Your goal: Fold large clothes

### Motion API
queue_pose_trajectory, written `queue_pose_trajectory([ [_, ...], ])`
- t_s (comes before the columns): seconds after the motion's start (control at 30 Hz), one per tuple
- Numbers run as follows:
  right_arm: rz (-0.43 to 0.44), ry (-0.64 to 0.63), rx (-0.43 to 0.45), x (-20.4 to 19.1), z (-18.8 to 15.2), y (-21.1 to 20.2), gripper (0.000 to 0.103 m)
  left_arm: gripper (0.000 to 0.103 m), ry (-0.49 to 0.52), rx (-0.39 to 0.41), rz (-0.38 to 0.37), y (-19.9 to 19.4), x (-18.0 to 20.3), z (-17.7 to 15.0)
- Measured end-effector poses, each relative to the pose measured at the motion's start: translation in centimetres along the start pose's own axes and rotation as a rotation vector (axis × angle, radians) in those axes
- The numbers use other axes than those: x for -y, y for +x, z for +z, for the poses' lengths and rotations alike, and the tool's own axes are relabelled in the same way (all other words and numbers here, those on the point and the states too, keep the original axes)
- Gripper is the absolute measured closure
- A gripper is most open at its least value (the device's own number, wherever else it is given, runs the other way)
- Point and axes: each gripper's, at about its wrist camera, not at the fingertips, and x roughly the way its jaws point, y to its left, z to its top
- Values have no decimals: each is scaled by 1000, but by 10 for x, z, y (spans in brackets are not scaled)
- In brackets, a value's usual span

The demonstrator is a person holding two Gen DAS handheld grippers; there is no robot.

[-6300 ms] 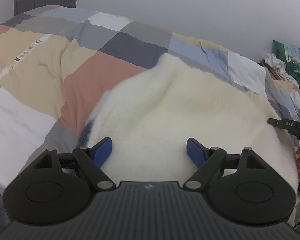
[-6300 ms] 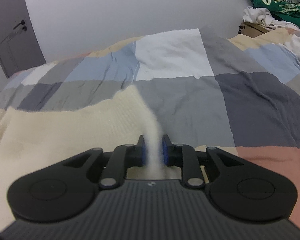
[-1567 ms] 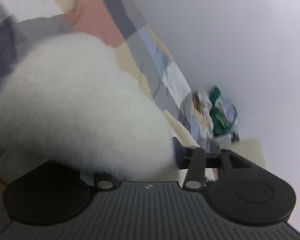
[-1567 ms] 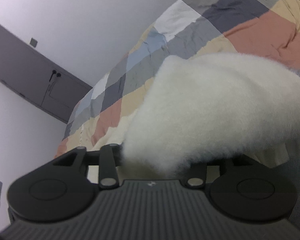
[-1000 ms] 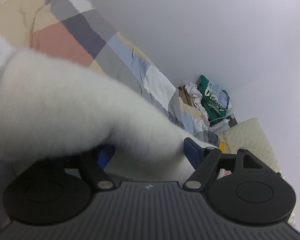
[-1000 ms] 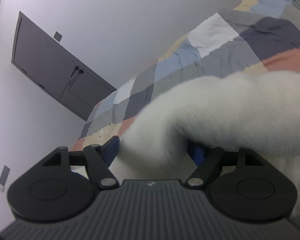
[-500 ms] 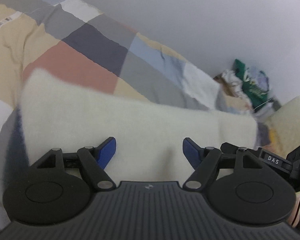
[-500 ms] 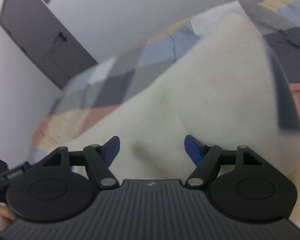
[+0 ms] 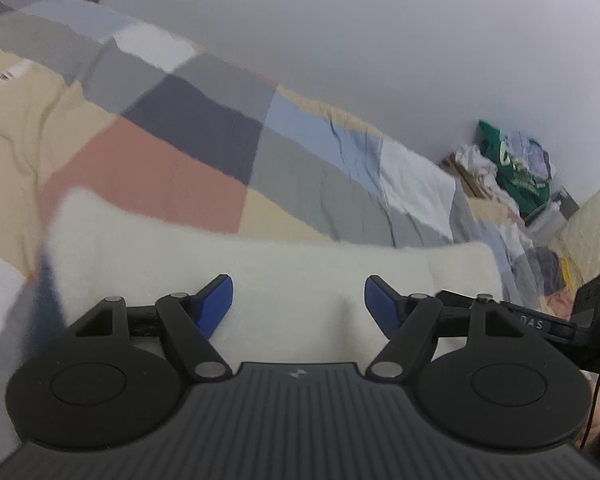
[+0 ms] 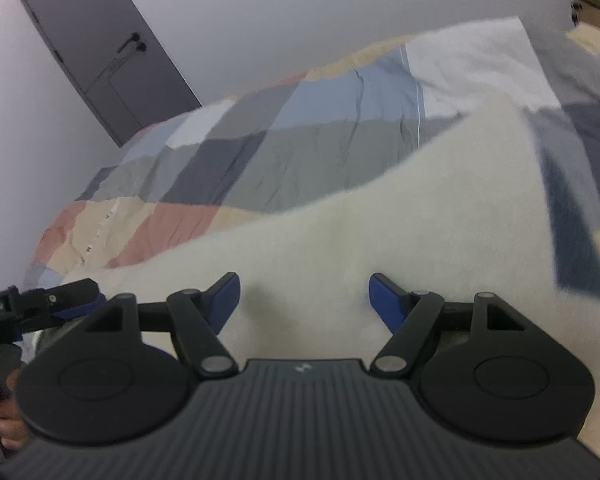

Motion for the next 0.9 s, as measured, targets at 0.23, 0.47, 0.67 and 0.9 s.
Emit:
queue_pose_trajectory([
  [0.23,-154,-61,218,17,17,-45,10,23,45,125,146,-40,-6,9],
  [0.47,-277,70,132,66,19,-29,10,16,24,105,285,-31,-30,8],
  [0.67,-167,175,20,83,10,-3,7,16,29,89,308,-19,-34,2],
  [0.9,-131,99,0,67,1,-2,13,16,-121,68,311,-19,-63,3],
])
